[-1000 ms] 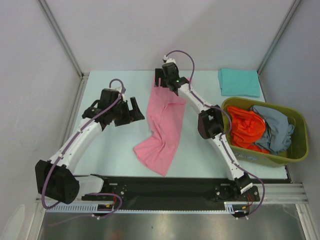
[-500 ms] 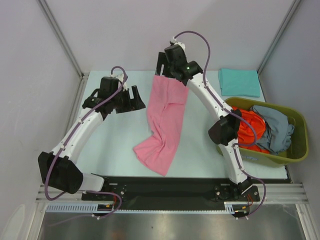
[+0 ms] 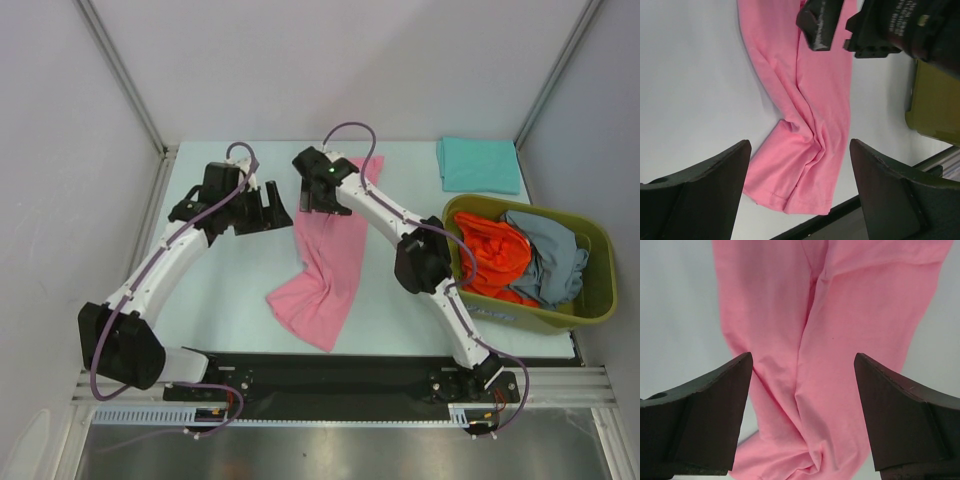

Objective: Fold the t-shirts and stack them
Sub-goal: Fold the tshirt

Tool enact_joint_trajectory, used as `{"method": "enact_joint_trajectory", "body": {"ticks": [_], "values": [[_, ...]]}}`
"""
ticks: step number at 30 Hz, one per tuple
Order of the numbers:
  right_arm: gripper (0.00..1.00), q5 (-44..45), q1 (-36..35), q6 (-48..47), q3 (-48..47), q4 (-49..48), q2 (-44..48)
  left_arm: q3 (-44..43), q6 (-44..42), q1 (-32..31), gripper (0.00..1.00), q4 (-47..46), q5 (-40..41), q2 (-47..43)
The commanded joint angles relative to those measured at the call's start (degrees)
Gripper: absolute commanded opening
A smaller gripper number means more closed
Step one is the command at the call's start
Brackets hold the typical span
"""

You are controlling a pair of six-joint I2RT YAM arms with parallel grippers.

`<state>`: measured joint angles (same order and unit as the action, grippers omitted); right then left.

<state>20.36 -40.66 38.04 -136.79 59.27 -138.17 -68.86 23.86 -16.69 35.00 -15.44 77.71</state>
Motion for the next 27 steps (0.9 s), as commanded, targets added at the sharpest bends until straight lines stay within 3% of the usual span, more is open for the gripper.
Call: {"method": "enact_joint_trajectory", "body": {"ticks": [1, 8, 14, 16, 23, 27], "values": [[0.88, 3.8, -0.5, 3.0, -1.5, -0.3, -3.0, 1.5, -1.1, 0.4, 0.86, -1.8, -1.7, -2.8], [0.88, 6.2, 0.0, 4.1, -3.6, 0.1, -10.8, 4.7, -1.4, 0.7, 0.86, -2.4, -2.1, -4.4], [0.86, 5.2, 2.7, -3.3, -4.0, -5.5, -14.9, 5.2, -1.8, 1.5, 0.86, -2.9, -2.1, -3.8], [0.87, 5.7, 4.1, -6.4, -8.1, -6.1, -17.0, 5.6, -1.7, 1.7, 0.86, -3.0, -2.3, -3.3], [0.86, 2.1, 7.5, -20.6, -12.1, -22.3, -19.0, 10.6, 2.3, 1.7, 0.89, -4.2, -2.1, -3.3], [0.86, -0.8, 7.4, -24.0, -14.5, -27.4, -18.4, 11.6, 3.4, 1.7, 0.91, -2.1, -1.8, -2.9]]}}
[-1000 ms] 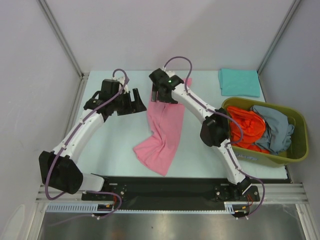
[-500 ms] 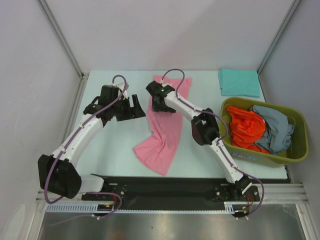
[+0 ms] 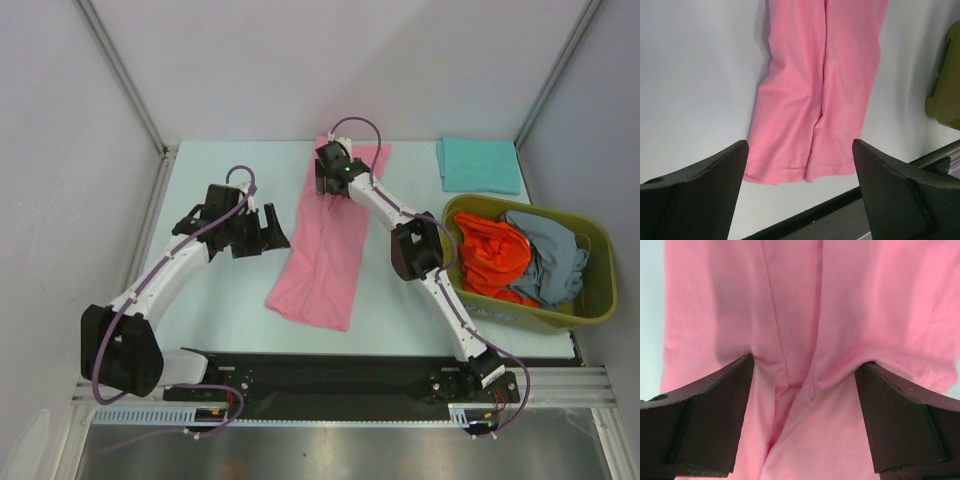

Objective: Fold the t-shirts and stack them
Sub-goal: Fold the tshirt

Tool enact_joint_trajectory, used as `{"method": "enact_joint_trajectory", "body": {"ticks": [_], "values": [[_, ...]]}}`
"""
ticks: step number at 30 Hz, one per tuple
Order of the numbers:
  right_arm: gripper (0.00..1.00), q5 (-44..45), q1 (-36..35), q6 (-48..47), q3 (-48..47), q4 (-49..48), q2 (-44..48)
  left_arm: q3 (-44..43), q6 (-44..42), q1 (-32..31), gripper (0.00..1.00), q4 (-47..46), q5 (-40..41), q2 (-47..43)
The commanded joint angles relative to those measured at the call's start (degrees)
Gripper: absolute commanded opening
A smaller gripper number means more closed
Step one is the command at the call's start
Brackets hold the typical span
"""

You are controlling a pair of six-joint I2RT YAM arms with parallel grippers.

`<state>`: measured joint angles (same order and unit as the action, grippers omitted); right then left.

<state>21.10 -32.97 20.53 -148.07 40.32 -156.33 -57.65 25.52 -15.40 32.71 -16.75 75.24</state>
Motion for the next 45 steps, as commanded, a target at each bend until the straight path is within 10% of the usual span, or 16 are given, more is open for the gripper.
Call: {"method": "enact_joint_trajectory", "body": {"ticks": [1, 11, 18, 26, 45], "values": [[0.87, -1.6, -0.7, -6.7, -2.9, -9.1, 1.0, 0.3, 1.7, 0.5, 0.92, 0.9, -0.6, -0.3], [0.93, -6.6, -4.0, 5.7, 7.0, 8.5, 24.5, 4.1, 3.6, 0.6, 0.84, 3.9, -4.5, 3.3], [0.92, -15.6, -8.4, 12.2, 37.8, 15.2, 48.9, 3.4, 1.0, 1.4, 0.72, 6.8, -5.1, 7.0], [0.70, -28.9, -11.0, 23.8, 77.5, 0.0, 75.7, 4.4, -3.0, 5.6, 0.59, 8.8, -5.4, 9.1], [0.43, -32.5, -18.3, 44.6, 109.9, -27.3, 79.8, 7.4, -8.6, 5.7, 0.46, 8.5, -2.8, 15.0]]}}
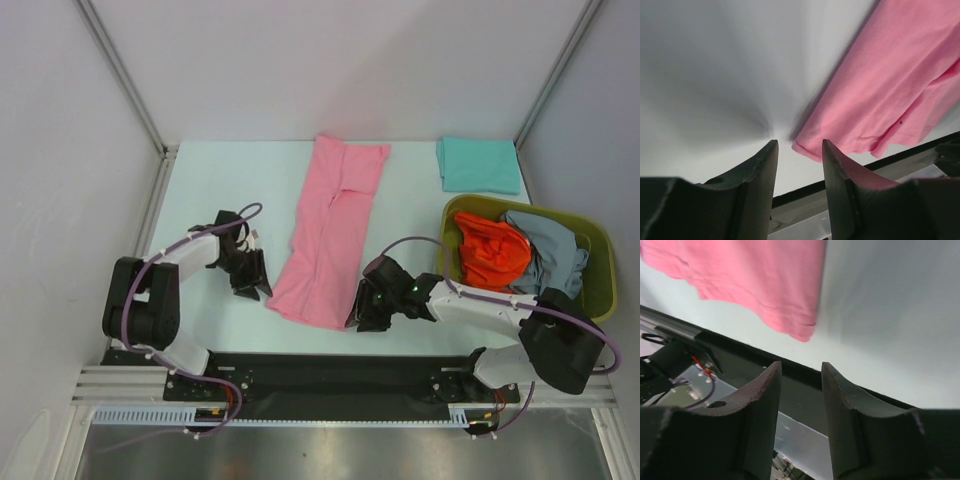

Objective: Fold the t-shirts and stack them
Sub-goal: Fold the tshirt

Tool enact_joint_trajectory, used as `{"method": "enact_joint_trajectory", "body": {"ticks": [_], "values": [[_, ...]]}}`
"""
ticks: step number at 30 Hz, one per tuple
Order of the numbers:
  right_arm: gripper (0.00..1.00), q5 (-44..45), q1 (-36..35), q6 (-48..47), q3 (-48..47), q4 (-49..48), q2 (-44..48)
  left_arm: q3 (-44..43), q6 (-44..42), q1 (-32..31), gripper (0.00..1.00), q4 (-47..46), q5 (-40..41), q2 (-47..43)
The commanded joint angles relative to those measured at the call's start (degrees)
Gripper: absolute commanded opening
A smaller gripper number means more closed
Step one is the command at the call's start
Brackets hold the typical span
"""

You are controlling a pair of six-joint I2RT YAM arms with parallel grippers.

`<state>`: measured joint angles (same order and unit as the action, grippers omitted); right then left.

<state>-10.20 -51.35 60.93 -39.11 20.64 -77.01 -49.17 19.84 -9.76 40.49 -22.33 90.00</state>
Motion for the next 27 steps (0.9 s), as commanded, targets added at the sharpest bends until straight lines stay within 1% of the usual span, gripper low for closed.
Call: {"method": "enact_joint_trajectory", "body": {"ticks": [1, 4, 8, 13, 22, 27], "values": [[0.43, -1.6, 0.0, 5.0, 1.5, -8.4, 0.2, -1.5, -3.5, 0.1, 0.46, 1.0, 2.8, 0.6], [0.45, -1.6, 0.1, 5.8, 1.6, -9.5, -1.1, -1.5, -4.8, 0.1, 0.46, 1.1, 3.3, 2.6], [0.48, -0.5, 0.2, 7.0, 1.8, -8.8, -1.6, 0.3, -4.5, -0.3, 0.46, -1.1, 0.5, 4.5], [0.48, -0.8, 0.8, 8.1, 2.2, -9.1, -2.9, 0.0, -4.5, -0.6, 0.46, -1.8, -1.1, 6.4], [0.48, -0.7, 2.0, 7.8, 2.7, -10.3, -7.4, 0.7, -3.3, -1.0, 0.45, -2.0, -2.5, 6.5], [0.48, -1.1, 2.8, 7.6, 3.7, -11.2, -7.6, 1.4, -2.7, -1.1, 0.41, -2.2, -1.7, 6.9]]}}
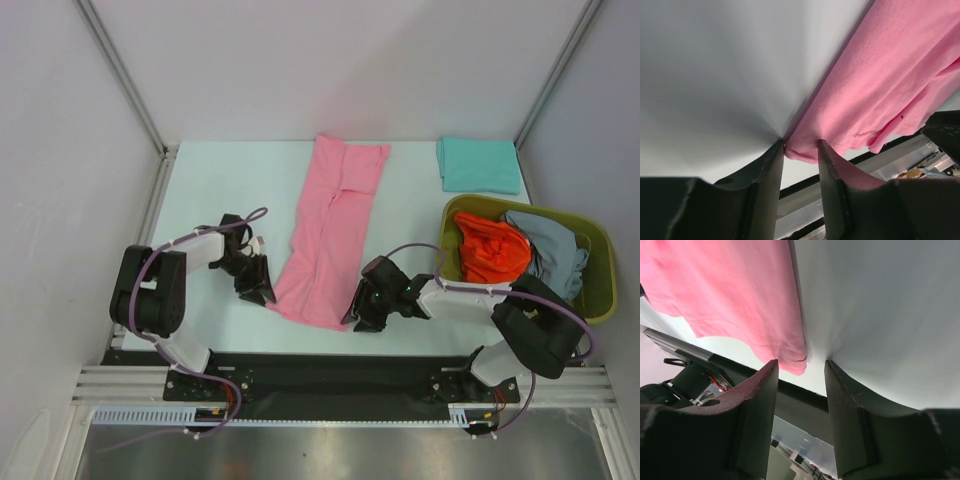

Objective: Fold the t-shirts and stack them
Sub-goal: Fold the tshirt

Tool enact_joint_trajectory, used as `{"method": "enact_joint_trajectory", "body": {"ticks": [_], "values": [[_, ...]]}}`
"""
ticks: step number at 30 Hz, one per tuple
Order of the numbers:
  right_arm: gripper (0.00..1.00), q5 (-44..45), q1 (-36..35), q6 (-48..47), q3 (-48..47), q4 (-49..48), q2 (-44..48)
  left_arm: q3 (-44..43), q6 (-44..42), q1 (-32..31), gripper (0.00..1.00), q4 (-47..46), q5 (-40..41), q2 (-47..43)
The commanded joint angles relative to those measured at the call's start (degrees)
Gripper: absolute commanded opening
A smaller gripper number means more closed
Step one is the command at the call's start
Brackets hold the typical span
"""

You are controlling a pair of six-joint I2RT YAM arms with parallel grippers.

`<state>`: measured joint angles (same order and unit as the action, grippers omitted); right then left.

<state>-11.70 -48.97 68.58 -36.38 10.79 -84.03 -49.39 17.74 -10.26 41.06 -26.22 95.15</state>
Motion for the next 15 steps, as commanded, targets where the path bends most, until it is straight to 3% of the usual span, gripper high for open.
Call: {"method": "enact_joint_trajectory", "body": {"ticks": [1, 11, 13, 15], "values": [[0.48, 0.5, 0.5, -0.1, 0.8, -1.5, -1.0, 1.8, -0.6, -0.6, 0.40, -2.9, 2.4, 1.7], [0.45, 0.5, -0.5, 1.6, 1.0, -2.8, -3.0, 2.1, 0.8, -0.8, 0.21, -2.8, 2.5, 1.6], [0.41, 1.3, -0.9, 2.0, 1.3, -2.4, -2.5, 3.0, 2.4, -0.9, 0.16, -3.3, 2.0, 0.6], [0.29, 1.4, -1.0, 1.8, 1.8, -2.5, -2.5, 3.6, 4.1, -0.9, 0.08, -3.6, 2.0, -0.2]]}}
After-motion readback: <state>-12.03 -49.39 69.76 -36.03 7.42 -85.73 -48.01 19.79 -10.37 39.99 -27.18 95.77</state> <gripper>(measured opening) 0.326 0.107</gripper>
